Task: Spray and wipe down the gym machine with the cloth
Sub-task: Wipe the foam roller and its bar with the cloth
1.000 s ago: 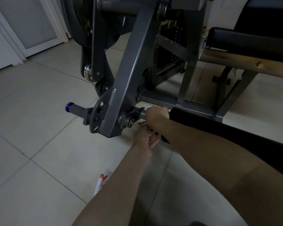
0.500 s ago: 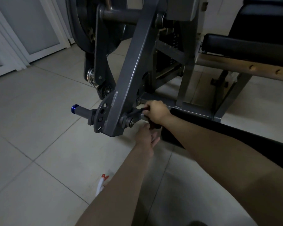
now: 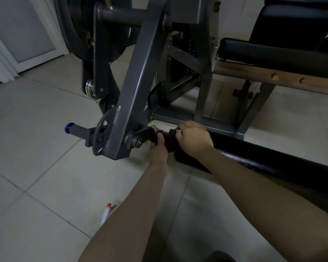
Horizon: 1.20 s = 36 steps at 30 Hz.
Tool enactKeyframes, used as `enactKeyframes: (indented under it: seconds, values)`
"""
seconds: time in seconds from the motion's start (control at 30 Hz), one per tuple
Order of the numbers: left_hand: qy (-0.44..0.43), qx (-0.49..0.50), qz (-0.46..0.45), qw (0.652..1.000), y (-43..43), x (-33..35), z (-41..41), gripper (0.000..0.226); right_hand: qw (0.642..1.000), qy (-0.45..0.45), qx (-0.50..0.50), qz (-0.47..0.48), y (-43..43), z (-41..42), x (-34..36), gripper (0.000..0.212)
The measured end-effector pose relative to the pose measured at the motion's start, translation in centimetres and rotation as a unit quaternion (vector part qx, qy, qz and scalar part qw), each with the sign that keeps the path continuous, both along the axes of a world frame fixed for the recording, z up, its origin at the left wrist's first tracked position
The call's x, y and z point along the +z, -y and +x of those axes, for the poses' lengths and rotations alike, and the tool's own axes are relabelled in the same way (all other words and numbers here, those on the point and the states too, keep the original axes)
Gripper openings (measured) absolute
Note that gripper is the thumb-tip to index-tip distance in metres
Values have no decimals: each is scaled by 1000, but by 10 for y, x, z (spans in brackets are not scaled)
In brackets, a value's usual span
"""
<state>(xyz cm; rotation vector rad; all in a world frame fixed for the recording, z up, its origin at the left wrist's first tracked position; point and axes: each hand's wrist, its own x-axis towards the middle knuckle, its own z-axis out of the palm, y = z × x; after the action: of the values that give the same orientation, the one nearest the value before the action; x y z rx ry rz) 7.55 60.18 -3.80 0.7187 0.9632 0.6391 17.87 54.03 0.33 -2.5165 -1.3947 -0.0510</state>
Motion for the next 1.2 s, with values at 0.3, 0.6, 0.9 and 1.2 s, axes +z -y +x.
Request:
enactKeyframes:
  seconds: [0.3, 0.6, 0.9, 1.2]
  values:
    - [65, 43, -68, 995, -23, -6, 20, 29, 998, 38, 15, 53, 4, -1, -14, 30]
    - [-94, 12, 69, 993, -4, -27, 20, 48, 996, 63, -2, 61, 1, -6, -15, 27]
    - [-189, -65, 153, 968, -1, 3, -8, 28, 995, 64, -3, 77, 10, -20, -22, 35]
    - [-120, -63, 75, 988, 8, 33, -54, 47, 984, -116, -16, 132, 22, -51, -2, 34]
